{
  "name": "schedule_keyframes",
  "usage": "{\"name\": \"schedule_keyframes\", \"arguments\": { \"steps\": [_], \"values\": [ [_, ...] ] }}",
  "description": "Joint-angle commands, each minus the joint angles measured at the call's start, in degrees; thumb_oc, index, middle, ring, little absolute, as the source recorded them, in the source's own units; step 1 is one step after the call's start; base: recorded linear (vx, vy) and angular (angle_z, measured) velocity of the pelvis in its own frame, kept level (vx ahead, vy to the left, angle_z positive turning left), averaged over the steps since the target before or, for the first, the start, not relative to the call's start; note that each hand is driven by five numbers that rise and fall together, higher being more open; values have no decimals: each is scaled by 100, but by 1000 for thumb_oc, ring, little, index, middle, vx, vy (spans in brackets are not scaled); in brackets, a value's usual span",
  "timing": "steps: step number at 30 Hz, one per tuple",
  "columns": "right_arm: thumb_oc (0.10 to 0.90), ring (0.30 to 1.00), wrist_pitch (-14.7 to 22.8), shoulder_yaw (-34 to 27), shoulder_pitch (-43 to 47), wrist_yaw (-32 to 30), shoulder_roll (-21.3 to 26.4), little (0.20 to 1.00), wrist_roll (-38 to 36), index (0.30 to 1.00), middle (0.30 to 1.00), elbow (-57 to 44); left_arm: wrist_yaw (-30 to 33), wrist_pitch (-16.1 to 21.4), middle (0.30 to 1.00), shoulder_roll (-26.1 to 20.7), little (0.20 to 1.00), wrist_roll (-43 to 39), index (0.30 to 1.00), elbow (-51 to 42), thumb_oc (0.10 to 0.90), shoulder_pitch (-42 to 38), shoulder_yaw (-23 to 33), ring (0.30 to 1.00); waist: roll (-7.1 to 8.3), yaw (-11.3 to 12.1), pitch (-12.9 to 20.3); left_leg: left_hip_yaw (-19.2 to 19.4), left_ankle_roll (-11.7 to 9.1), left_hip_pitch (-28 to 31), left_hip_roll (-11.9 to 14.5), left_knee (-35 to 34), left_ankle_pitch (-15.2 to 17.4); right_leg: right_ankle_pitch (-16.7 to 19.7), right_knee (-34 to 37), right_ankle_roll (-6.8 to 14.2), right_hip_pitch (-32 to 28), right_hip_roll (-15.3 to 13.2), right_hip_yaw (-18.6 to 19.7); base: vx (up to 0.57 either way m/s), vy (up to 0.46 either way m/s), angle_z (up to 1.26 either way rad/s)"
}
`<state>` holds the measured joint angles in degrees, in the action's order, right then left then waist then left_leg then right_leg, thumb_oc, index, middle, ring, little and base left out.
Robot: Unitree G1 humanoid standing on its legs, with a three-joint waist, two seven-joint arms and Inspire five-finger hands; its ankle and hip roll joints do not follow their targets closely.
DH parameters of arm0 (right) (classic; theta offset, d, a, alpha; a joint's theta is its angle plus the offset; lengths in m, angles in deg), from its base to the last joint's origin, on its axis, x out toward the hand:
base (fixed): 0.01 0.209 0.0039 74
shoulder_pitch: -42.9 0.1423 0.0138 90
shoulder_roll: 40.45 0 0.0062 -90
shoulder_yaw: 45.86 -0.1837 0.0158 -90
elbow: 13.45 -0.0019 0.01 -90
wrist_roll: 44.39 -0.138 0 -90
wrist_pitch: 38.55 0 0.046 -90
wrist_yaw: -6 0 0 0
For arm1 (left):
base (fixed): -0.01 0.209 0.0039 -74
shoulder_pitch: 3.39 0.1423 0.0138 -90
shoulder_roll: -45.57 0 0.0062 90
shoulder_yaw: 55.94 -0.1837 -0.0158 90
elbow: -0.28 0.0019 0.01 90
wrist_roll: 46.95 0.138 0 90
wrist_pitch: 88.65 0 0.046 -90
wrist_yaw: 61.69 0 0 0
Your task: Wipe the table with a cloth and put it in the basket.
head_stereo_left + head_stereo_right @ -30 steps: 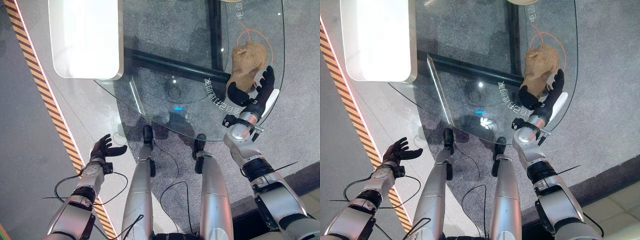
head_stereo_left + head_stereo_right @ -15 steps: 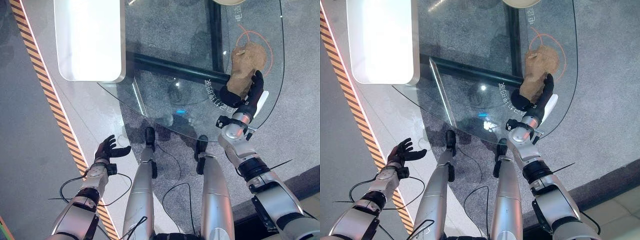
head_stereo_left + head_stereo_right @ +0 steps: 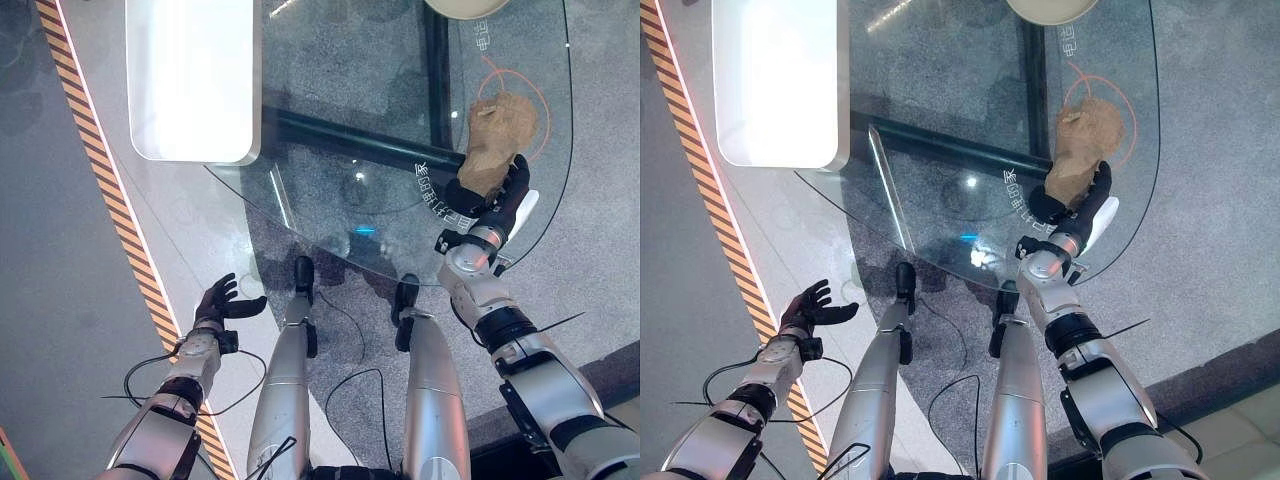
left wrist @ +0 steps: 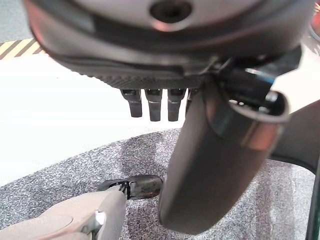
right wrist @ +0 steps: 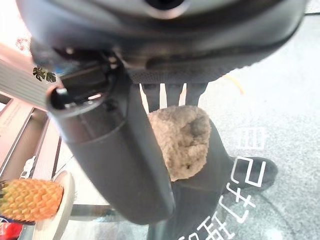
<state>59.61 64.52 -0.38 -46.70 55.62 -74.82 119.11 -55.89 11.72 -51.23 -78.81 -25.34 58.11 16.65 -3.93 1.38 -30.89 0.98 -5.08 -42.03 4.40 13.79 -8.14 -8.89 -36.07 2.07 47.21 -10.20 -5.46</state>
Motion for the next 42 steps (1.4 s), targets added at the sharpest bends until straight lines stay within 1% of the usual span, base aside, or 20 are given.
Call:
{"name": "schedule_keyframes", "arguments": {
  "steps": [1, 6, 13, 14, 15, 17, 21, 28, 42],
  "values": [
    [800, 900, 280, -17, 300, -244, 279, 900, -10, 900, 900, 21, 184, 204, 900, 65, 900, 14, 900, 194, 800, 252, -80, 900, -258, -19, 110, 194, 186, -127, -244, 791, 810, 591, 1140, 32, -246, 42, -45, 0, 0, 0],
    [800, 900, 174, 20, 412, -215, 267, 900, 44, 900, 900, 252, 197, 151, 900, 90, 900, -7, 900, 191, 800, 195, -129, 900, -282, 2, 110, 180, 189, -134, -250, 802, 808, 584, 1105, 35, -234, 29, -52, 0, 0, 0],
    [800, 900, 12, 118, 588, 30, 266, 900, 144, 900, 900, 667, 177, 159, 900, 114, 900, -24, 900, 246, 800, 137, -204, 900, -318, 46, 110, 166, 199, -145, -276, 798, 803, 585, 1076, 45, -208, 27, -74, 0, 0, 0],
    [199, 385, -53, 136, 614, 112, 266, 299, 185, 385, 385, 717, 180, 157, 900, 120, 900, -22, 900, 244, 800, 131, -209, 900, -324, 52, 110, 165, 202, -152, -280, 805, 807, 584, 1073, 46, -199, 28, -73, 0, 0, 0],
    [100, 300, -82, 156, 633, 144, 274, 200, 190, 300, 300, 744, 187, 142, 900, 120, 900, -20, 900, 227, 800, 128, -217, 900, -324, 56, 110, 168, 200, -151, -283, 806, 805, 587, 1073, 46, -200, 27, -75, 0, 0, 0],
    [100, 300, -198, 216, 699, 298, 279, 200, 217, 300, 300, 906, 157, 148, 900, 125, 900, -1, 900, 248, 800, 110, -229, 900, -339, 78, 110, 166, 201, -167, -289, 818, 804, 580, 1059, 46, -186, 16, -87, 0, 0, 0],
    [100, 300, -314, 292, 793, 433, 290, 200, 157, 300, 300, 1164, 130, 148, 900, 137, 900, 4, 900, 288, 800, 56, -258, 900, -354, 104, 110, 157, 209, -182, -298, 840, 816, 567, 1033, 45, -167, 8, -103, 0, 0, 0],
    [100, 300, -417, 371, 900, 530, 256, 200, 130, 300, 300, 1402, 178, 88, 900, 162, 900, -6, 900, 255, 800, 17, -310, 900, -376, 138, 110, 150, 216, -210, -316, 843, 813, 566, 1011, 51, -136, 19, -118, 0, 0, 0],
    [100, 300, -302, 447, 1060, 498, 337, 200, 153, 300, 300, 1456, 151, 63, 900, 111, 900, -69, 900, 180, 800, 30, -386, 900, -401, 169, 110, 141, 225, -232, -315, 863, 815, 575, 988, 66, -115, 9, -130, 0, 0, 0]
  ]
}}
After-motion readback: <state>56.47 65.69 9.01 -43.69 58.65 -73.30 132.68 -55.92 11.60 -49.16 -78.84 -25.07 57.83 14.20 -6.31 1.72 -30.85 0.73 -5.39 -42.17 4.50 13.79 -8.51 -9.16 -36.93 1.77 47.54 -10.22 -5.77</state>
